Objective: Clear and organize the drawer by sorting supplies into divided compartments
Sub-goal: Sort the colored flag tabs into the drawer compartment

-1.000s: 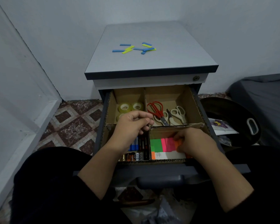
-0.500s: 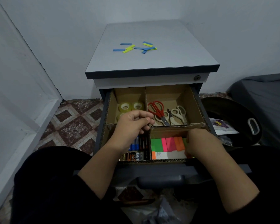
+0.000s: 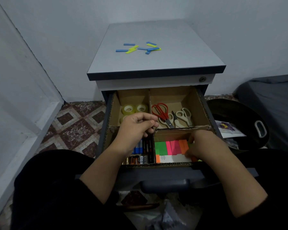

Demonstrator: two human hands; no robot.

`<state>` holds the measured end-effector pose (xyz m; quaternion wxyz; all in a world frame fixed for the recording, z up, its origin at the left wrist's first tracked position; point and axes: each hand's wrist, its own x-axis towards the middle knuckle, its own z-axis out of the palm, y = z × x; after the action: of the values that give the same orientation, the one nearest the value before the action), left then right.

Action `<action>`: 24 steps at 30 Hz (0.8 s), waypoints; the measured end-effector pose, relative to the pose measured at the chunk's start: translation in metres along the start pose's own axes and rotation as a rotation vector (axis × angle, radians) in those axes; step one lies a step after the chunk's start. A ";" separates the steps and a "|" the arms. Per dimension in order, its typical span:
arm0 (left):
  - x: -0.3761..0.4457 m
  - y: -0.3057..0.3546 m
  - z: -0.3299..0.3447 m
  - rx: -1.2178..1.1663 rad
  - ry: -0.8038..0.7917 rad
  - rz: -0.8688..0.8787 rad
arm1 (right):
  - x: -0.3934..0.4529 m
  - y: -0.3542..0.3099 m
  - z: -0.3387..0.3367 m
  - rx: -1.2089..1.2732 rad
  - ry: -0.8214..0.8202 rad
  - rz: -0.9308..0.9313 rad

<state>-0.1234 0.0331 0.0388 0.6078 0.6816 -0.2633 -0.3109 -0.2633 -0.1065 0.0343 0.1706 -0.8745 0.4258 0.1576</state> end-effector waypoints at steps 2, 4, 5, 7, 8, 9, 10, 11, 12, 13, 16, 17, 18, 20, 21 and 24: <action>0.000 -0.001 0.000 -0.001 0.003 0.001 | -0.001 -0.002 0.004 -0.003 0.037 -0.017; 0.000 -0.001 0.000 0.002 0.005 -0.002 | -0.002 -0.002 0.006 -0.010 0.069 -0.032; 0.000 -0.002 -0.001 0.003 0.005 -0.003 | -0.003 -0.002 0.006 -0.015 0.080 -0.036; 0.000 -0.001 0.000 0.007 0.004 -0.002 | -0.001 -0.001 0.006 -0.011 0.096 -0.041; 0.000 -0.001 0.000 0.009 0.004 0.000 | -0.001 -0.001 0.006 -0.005 0.100 -0.043; 0.001 -0.001 0.000 0.008 0.003 0.001 | -0.001 -0.001 0.006 -0.003 0.102 -0.044; 0.001 -0.001 0.000 0.008 0.002 0.001 | -0.001 -0.002 0.007 -0.002 0.100 -0.045; 0.001 0.000 0.001 0.006 0.002 0.001 | 0.000 -0.001 0.008 -0.001 0.094 -0.048; 0.001 0.000 0.001 0.006 0.002 0.000 | 0.001 -0.001 0.008 -0.001 0.089 -0.047; 0.001 0.000 0.001 0.005 0.002 0.000 | 0.001 -0.001 0.008 0.000 0.081 -0.040; 0.000 0.000 0.001 0.003 0.002 0.001 | 0.003 0.004 0.008 -0.026 0.094 -0.034; 0.000 0.000 0.001 0.004 0.001 0.002 | 0.005 0.006 0.010 -0.031 0.109 -0.034; 0.000 0.000 0.001 0.005 0.001 0.002 | 0.006 0.007 0.012 -0.038 0.106 -0.024; 0.001 -0.001 0.001 0.008 0.000 0.002 | 0.006 0.007 0.013 -0.053 0.082 -0.003; 0.001 -0.001 0.001 0.009 -0.001 0.002 | 0.006 0.006 0.013 -0.057 0.071 -0.002; 0.001 -0.001 0.000 0.007 -0.001 -0.002 | 0.005 0.004 0.009 -0.101 0.021 0.007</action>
<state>-0.1231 0.0327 0.0376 0.6048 0.6839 -0.2640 -0.3112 -0.2641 -0.1083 0.0231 0.1213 -0.8821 0.4222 0.1701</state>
